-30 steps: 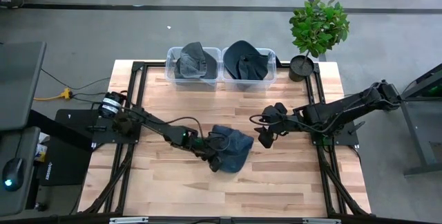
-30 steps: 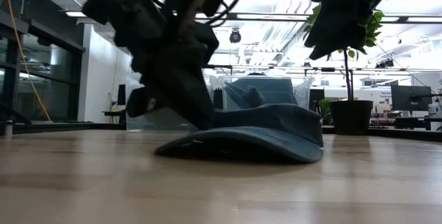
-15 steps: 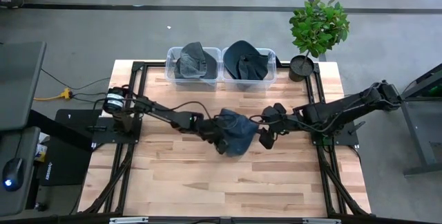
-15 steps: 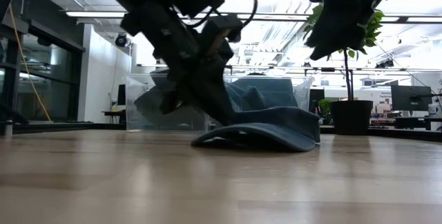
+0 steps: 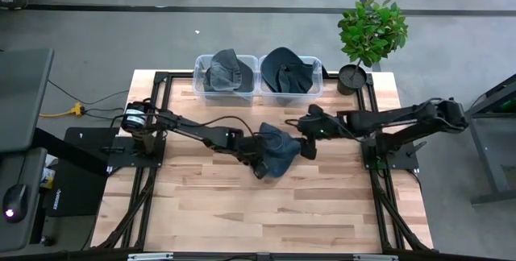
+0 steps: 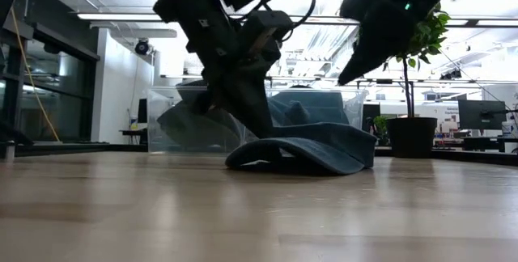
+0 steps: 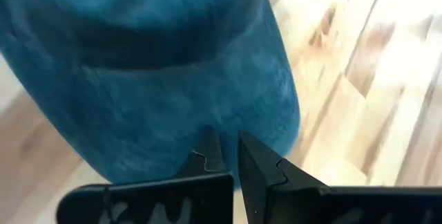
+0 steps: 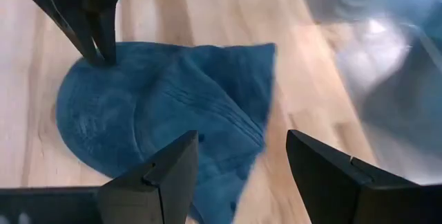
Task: Pick and place caps into container
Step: Put the blue cap into the right transparent container
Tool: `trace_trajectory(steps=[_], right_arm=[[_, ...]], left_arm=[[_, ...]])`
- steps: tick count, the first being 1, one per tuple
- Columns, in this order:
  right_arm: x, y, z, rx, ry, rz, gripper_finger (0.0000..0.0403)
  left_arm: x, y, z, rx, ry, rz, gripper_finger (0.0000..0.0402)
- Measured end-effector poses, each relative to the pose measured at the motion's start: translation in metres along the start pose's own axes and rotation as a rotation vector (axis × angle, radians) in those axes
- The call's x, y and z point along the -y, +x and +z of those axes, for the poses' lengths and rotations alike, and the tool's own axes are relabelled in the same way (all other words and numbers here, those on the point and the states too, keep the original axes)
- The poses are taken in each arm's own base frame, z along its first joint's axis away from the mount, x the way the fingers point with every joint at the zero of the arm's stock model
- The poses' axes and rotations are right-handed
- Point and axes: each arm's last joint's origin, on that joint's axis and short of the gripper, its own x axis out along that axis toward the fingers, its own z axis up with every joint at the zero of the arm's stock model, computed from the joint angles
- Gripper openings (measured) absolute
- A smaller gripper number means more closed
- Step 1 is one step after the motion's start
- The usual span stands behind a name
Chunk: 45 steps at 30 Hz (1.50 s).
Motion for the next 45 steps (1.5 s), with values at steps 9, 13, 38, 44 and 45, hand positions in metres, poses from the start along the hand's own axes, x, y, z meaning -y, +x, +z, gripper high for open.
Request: trace_trajectory(steps=[9,13,38,44,45], right_arm=[[0.011,0.033,-0.014,-0.054,-0.001,0.16,0.0216],[-0.003,0.035,-0.018,-0.079,-0.08,0.244,0.0216],[-0.01,0.069,-0.033,-0.17,-0.228,0.188,0.0216],[-0.011,0.082,-0.038,-0.196,-0.215,0.227,0.0202],[-0.012,0.084,-0.039,-0.2,-0.21,0.225,0.0196]], left_arm=[[0.009,-0.008,-0.007,-0.061,-0.004,0.11,0.0],[0.007,-0.012,-0.007,-0.079,-0.002,0.177,0.0],[-0.003,-0.017,-0.018,-0.212,-0.01,0.275,0.0],[-0.003,-0.017,-0.018,-0.215,0.008,0.274,0.0],[-0.003,-0.017,-0.018,-0.218,0.015,0.271,0.0]])
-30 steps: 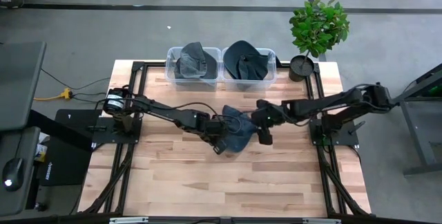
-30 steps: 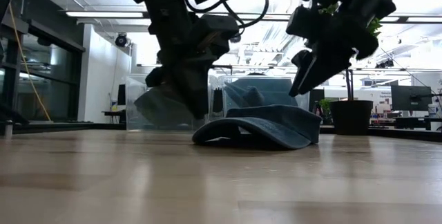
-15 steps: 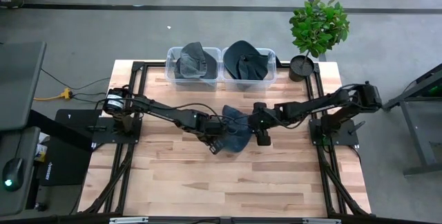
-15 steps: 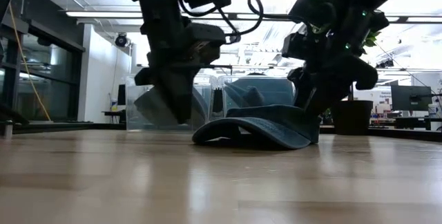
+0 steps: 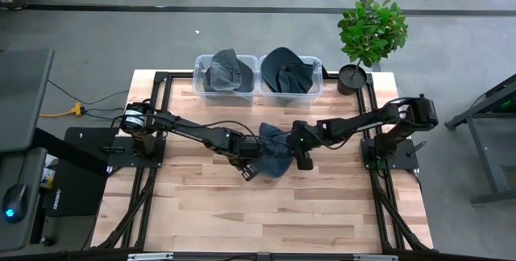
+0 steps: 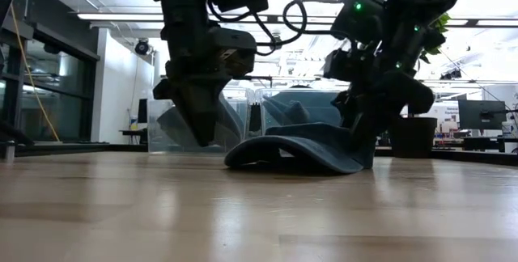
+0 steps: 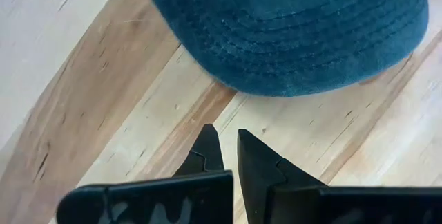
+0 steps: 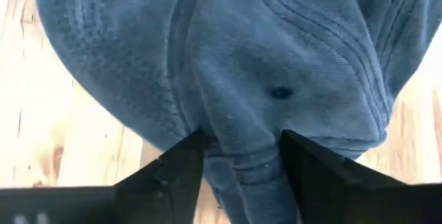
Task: Pick and place caps into container
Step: Put the blue cap into the right transparent container
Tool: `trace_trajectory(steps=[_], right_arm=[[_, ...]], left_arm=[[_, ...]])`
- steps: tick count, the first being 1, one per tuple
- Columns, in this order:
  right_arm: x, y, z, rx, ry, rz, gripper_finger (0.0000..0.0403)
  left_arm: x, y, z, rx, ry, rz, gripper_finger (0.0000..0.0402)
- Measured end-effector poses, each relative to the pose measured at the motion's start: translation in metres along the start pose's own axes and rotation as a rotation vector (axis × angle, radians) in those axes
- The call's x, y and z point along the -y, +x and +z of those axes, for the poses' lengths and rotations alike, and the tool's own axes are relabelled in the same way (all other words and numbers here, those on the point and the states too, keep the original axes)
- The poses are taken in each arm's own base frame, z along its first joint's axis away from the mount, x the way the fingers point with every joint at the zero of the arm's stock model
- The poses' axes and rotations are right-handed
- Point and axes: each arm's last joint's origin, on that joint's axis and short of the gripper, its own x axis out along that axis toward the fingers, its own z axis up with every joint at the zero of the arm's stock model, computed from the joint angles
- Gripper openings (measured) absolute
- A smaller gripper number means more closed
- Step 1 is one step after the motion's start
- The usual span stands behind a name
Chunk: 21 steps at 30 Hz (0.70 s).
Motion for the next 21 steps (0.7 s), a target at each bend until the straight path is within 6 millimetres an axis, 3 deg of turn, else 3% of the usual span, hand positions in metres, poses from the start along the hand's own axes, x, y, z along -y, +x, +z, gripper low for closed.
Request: trace_trajectory(steps=[6,11,21], right_arm=[[0.0,0.002,0.001,0.012,0.028,-0.003,0.0123],[-0.001,0.002,0.001,0.013,0.047,0.046,0.0021],[-0.001,-0.008,0.0,0.0,0.192,0.094,0.0005]], left_arm=[[-0.001,0.0,-0.002,-0.022,0.007,0.009,0.0],[-0.002,0.0,-0.002,-0.027,0.008,0.013,0.0],[-0.01,-0.007,-0.01,-0.103,0.068,0.091,0.0]])
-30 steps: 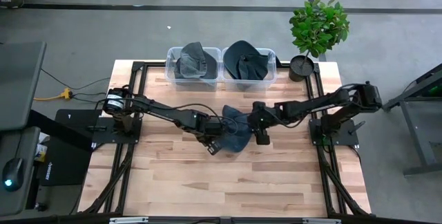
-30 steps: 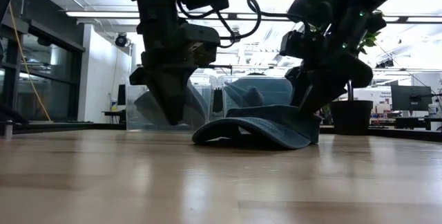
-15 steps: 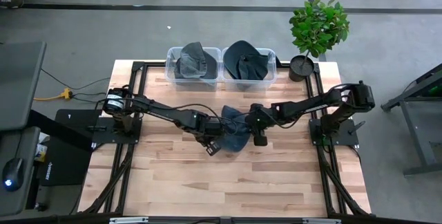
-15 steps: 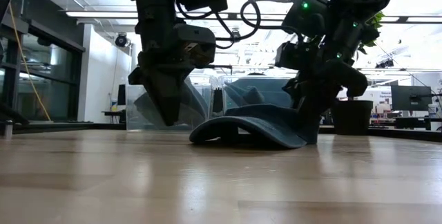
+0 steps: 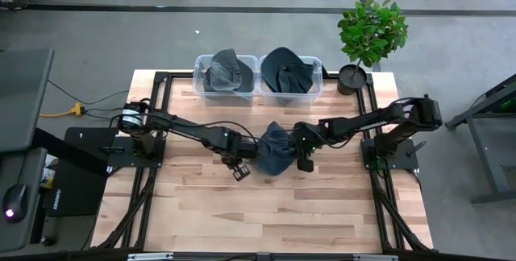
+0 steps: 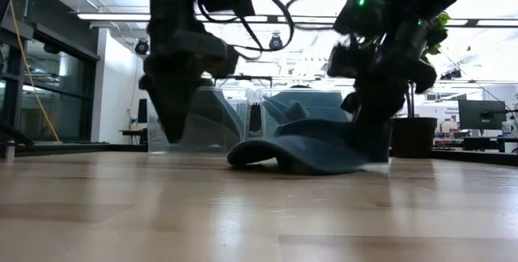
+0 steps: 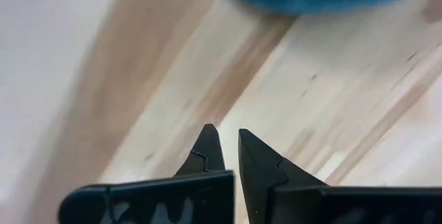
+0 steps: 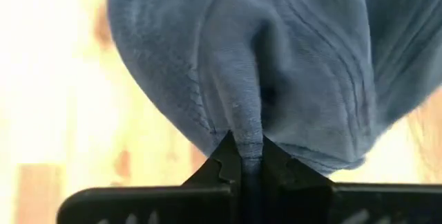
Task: Pick and place caps into container
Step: Put the blue cap into the right transparent container
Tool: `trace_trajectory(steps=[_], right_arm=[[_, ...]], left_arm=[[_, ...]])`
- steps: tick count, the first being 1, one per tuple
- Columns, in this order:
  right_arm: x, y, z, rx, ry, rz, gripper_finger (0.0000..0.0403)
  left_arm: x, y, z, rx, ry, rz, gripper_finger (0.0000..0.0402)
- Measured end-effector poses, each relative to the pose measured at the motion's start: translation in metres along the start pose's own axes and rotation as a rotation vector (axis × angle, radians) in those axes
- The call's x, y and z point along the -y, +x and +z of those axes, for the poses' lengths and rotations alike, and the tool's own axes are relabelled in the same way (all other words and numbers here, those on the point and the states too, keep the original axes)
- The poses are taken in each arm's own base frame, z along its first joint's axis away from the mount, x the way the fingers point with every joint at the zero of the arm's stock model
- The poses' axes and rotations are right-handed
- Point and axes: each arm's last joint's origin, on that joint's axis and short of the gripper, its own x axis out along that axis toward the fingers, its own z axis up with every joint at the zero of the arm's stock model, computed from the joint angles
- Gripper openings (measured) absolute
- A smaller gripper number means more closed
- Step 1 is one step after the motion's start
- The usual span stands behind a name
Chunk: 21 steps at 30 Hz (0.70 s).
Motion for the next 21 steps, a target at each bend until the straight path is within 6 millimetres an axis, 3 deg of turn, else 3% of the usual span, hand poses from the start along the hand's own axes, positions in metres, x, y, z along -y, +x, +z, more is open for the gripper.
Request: trace_trajectory(steps=[10,21], right_arm=[[-0.014,-0.068,0.011,0.185,0.12,0.179,0.0003],[-0.024,-0.149,0.007,0.452,0.242,0.354,0.0003]], left_arm=[[-0.008,-0.025,-0.003,0.121,0.065,0.106,0.003],[-0.01,-0.068,0.005,0.467,0.121,0.137,0.0098]])
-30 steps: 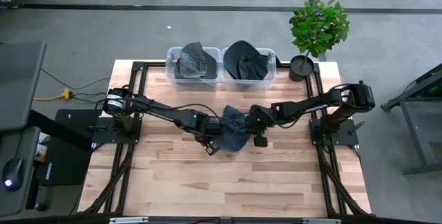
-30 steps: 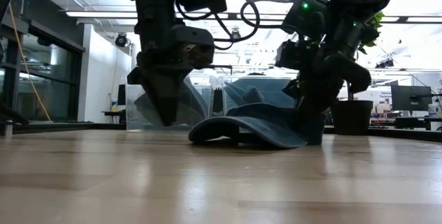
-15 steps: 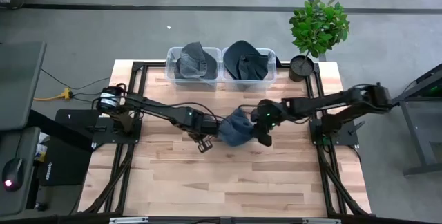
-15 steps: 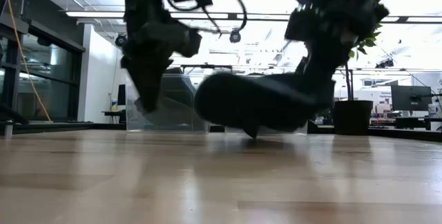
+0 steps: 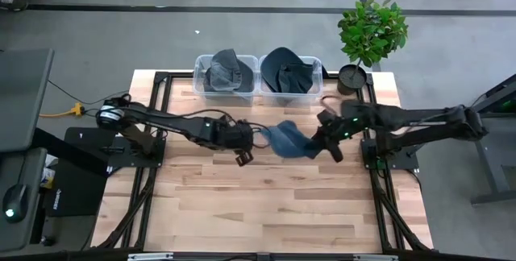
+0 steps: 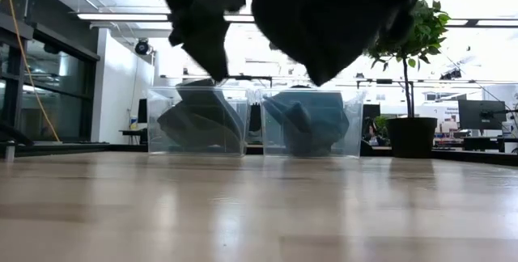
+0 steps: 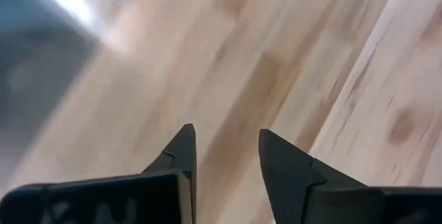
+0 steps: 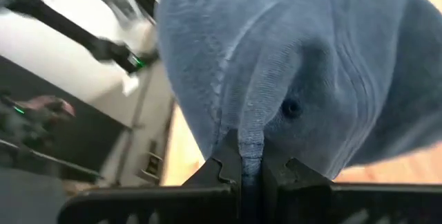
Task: Pick and place caps into container
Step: Put the blue cap into the right transparent container
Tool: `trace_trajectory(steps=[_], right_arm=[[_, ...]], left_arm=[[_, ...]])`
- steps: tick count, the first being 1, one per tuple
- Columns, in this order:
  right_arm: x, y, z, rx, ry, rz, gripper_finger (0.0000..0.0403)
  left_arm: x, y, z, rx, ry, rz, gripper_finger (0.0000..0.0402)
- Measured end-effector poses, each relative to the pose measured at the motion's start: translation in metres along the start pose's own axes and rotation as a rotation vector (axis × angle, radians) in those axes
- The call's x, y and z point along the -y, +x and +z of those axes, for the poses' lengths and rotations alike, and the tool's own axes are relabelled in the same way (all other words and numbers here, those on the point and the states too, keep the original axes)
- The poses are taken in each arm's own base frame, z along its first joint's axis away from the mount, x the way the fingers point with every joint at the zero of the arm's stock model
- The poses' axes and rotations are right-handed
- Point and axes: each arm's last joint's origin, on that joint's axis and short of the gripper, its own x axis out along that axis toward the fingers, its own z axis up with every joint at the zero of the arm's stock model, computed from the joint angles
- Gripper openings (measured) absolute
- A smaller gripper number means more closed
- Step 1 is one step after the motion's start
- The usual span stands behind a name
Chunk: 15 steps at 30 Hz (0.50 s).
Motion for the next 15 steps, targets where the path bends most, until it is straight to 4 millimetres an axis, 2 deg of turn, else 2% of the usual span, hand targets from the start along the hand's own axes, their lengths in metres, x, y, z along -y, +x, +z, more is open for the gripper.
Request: trace_trajectory(steps=[9,15], right_arm=[[-0.018,-0.046,0.018,0.235,0.03,0.178,0.0003],[-0.025,-0.065,0.024,0.333,0.023,0.255,0.0003]], left_arm=[[0.008,-0.028,0.042,0.453,0.126,-0.084,0.0151],[0.009,-0.036,0.056,0.621,0.049,-0.057,0.0182]])
